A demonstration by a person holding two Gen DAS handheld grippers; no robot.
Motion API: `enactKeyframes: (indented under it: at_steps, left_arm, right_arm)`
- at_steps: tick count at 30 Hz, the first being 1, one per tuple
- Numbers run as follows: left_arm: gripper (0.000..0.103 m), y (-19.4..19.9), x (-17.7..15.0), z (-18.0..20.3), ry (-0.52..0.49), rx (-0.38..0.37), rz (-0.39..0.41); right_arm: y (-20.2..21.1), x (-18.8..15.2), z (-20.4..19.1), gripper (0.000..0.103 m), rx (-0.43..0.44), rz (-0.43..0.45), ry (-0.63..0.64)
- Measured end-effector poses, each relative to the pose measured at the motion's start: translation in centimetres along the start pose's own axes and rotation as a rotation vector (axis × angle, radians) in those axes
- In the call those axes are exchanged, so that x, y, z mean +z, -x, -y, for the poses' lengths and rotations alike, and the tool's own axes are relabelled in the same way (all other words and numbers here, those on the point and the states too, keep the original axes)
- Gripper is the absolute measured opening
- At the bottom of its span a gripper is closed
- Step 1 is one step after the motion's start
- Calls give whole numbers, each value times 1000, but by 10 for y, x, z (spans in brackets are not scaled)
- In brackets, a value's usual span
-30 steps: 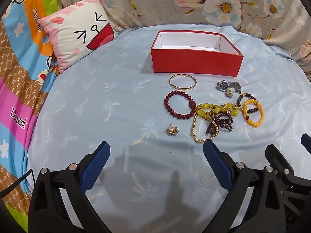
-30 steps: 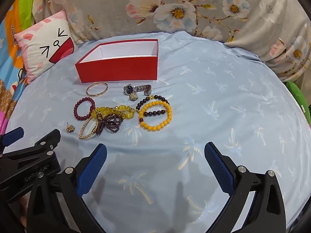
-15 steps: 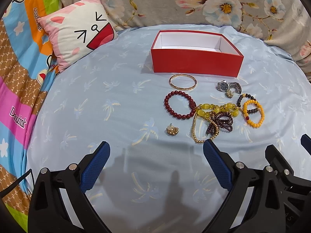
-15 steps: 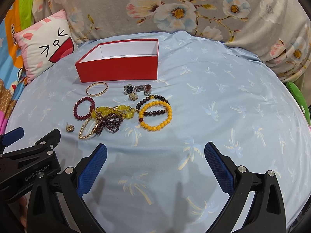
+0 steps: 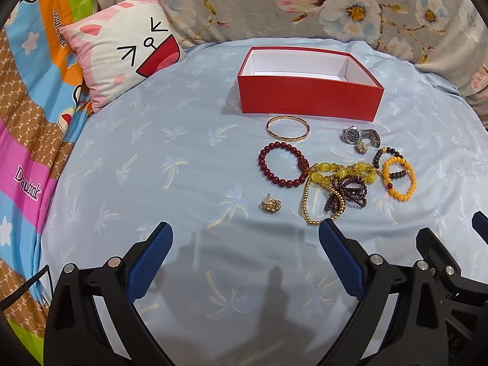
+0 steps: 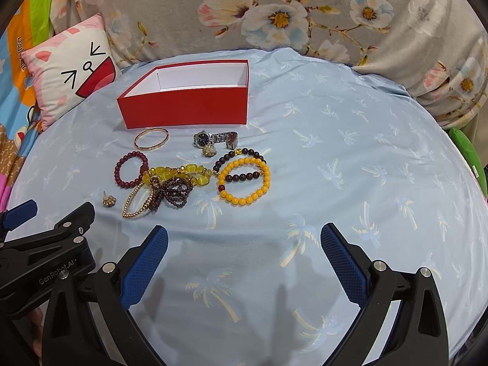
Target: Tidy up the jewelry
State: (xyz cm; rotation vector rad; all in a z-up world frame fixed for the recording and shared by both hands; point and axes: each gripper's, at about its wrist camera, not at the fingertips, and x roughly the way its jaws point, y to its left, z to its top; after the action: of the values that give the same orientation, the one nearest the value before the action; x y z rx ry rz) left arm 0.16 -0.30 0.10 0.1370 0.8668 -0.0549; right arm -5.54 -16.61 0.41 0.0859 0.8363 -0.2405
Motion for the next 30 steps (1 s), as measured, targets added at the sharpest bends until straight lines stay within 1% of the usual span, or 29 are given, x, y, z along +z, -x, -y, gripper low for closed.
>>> enactKeyframes:
  at_steps: [30]
  left_arm:
    - [92,-12,0,-1,2,-3,-12]
  right_arm:
    - [-8,1,-1,96,1,-13,2]
